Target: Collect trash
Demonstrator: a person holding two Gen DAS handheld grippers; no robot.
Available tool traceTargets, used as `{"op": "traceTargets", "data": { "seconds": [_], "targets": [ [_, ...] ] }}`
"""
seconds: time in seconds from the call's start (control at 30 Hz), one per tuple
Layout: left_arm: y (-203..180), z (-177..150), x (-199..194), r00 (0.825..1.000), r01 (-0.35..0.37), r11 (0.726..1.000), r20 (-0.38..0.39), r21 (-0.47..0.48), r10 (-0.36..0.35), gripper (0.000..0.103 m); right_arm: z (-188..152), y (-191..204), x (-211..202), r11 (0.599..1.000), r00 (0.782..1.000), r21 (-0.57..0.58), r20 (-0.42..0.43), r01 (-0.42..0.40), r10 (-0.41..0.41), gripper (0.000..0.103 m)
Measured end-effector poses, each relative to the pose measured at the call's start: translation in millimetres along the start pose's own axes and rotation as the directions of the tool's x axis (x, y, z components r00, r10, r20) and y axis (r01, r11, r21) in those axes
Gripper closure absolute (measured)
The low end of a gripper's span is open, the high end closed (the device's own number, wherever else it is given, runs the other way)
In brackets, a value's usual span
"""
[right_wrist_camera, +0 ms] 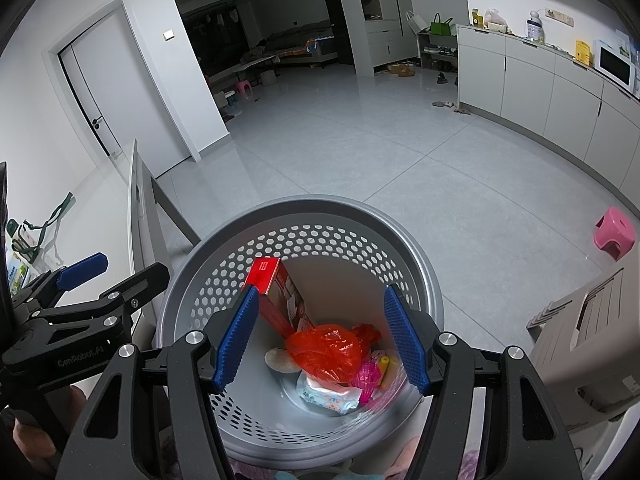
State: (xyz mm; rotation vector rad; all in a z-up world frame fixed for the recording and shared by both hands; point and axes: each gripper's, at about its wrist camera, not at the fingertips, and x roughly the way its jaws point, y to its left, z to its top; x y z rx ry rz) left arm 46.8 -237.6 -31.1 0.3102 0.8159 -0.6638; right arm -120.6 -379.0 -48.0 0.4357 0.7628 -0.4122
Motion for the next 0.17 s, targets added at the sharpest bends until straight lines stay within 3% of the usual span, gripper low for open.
{"op": "traceTargets", "data": {
  "seconds": [0.17],
  "targets": [
    [0.9,0.4,-0.2,1.000,0.000,1.000,0.000,0.000,0.000,0.006,1.5,0.8,0.2,1.000,1.000,0.000,0.000,0.000,0.000,0.041]
  ]
}}
